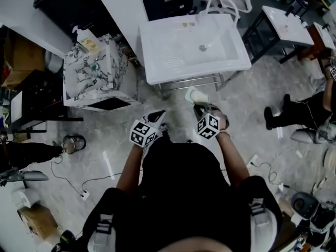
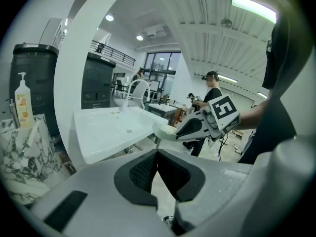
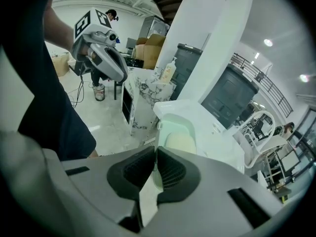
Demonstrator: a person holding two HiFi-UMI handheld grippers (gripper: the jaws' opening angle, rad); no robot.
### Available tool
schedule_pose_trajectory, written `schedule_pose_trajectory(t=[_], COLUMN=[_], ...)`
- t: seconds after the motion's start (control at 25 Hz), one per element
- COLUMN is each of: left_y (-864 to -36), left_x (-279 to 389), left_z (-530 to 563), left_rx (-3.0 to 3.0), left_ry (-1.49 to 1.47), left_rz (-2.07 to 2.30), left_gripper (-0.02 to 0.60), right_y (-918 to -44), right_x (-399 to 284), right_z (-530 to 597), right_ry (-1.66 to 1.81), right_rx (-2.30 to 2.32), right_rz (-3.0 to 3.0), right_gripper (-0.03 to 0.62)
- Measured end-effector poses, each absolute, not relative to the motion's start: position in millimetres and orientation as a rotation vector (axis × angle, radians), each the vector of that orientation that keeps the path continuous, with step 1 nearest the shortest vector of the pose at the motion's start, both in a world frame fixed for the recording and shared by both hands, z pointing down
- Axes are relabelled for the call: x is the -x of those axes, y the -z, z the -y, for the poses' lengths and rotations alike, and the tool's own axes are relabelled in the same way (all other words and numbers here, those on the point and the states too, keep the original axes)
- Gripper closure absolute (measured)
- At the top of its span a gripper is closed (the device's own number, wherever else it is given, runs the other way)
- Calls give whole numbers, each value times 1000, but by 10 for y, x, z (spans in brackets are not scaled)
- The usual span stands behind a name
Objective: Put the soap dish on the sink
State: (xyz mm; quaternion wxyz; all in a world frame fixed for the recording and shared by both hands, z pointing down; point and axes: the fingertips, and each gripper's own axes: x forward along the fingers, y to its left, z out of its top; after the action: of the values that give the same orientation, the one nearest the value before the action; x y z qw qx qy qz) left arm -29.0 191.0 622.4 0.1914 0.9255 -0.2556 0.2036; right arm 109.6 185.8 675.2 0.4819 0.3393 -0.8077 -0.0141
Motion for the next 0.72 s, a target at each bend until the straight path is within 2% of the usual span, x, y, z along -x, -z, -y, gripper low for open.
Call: schedule_pose_trajectory(t=[0.72], left_y=[-6297], left_x=[473], left_z=[-1354], left_rx=[-2631], left_ry=[-577], left_rz=[598], left_gripper=[581], right_y=[-6824], right_x=[-907], right_z=[-1425], right_ry=[-26], right_rx=[-892], right_rz=[1911], right_gripper=[583])
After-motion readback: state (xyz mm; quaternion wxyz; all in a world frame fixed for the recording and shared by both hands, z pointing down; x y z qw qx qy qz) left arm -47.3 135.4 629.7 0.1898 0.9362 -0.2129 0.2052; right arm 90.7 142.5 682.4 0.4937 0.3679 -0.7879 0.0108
